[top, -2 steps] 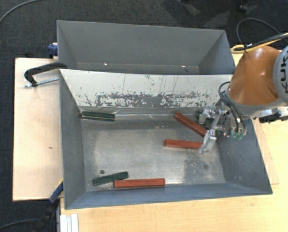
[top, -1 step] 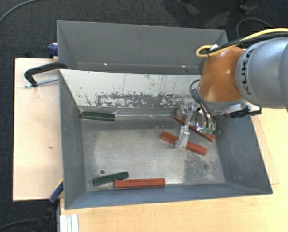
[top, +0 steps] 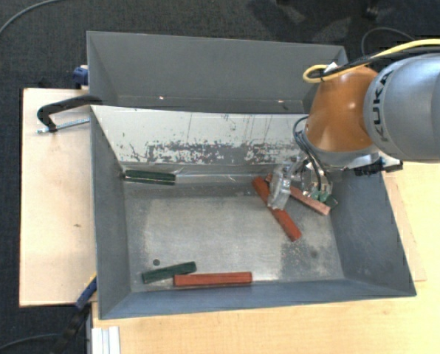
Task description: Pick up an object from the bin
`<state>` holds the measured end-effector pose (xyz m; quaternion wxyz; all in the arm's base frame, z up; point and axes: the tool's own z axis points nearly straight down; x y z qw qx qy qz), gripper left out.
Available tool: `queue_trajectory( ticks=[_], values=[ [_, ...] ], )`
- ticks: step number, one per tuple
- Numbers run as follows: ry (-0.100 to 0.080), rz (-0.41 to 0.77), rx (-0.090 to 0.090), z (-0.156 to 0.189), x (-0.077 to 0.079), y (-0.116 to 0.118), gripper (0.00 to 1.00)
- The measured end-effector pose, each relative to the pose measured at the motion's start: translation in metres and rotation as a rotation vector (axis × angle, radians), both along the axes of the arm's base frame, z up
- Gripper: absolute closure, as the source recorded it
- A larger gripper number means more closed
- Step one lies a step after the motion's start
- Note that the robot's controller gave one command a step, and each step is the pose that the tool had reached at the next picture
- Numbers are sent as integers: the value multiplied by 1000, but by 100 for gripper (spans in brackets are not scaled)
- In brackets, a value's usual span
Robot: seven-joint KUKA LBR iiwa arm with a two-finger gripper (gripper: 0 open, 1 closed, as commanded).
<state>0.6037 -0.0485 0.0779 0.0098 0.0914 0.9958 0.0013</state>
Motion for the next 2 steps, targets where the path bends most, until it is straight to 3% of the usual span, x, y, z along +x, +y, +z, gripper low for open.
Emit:
queue_trajectory(
  ticks=[1,2],
  values=[
    [12,0,0,-6,-4,0,0],
    [24,-171,4,-8,-56,43,0]
  ],
)
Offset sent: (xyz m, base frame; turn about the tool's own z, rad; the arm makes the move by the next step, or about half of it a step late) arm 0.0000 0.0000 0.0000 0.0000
